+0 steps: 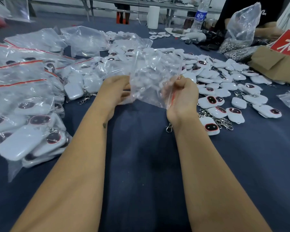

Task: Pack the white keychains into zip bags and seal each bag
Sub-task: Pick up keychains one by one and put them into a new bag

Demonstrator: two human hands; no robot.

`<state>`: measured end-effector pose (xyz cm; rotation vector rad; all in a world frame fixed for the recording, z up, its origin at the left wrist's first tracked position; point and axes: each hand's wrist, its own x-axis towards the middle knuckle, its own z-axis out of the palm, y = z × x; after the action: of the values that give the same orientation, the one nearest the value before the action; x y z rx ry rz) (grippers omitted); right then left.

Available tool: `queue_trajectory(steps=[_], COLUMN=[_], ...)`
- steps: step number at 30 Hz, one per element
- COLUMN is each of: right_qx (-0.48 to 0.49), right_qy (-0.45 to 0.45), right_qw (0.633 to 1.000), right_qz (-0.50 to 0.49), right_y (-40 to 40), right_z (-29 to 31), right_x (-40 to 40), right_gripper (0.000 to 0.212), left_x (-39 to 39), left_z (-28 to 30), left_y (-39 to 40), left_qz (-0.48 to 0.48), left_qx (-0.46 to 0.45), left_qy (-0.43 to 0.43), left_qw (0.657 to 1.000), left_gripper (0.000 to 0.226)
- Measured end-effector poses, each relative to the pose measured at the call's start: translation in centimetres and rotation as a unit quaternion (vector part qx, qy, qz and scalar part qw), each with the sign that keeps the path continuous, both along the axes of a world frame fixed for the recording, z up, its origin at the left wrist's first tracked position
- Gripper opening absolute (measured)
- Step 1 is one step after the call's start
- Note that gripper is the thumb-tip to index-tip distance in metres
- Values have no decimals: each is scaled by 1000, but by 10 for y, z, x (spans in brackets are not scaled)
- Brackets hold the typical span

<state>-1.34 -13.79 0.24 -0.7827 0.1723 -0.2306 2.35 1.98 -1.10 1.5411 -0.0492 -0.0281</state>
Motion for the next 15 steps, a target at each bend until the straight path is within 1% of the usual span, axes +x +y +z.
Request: queue_trajectory(steps=[2,3,4,6,8,10,12,13,15], right_qx=[-39,-72,-109,-175,-212,-230,-244,-238,-199], right_qy=[36,55,77,121,136,116,101,95,81], right_qw=[998,995,989,969,957,956,956,959,974], right_qz=[-21,-41,-69,-126,-142,-141,-130,-118,-75], right_y=[0,0,-1,-5,-5,-1,3,3,4], right_z=[-1,-1,0,1,1,1,0,0,0], right_x=[1,1,1,1,1,1,0,1,3], right_gripper=[28,27,25,21,14,9,10,13,19], left_x=[1,3,3,7,9,9,6,5,3], left_z=[-1,-1,-1,-1,-5,-9,-9,-8,-4], left_y=[3,5,6,11,11,9,7,9,14], left_qz=[28,47,73,145,192,228,290,326,398], left_qx=[-43,-53,-60,-43,14,104,177,201,247], left_qy=[21,18,12,-4,-23,-50,-71,-82,-133], left_qw=[998,997,996,989,981,967,938,920,873], left_gripper=[21,28,34,34,29,22,12,13,29])
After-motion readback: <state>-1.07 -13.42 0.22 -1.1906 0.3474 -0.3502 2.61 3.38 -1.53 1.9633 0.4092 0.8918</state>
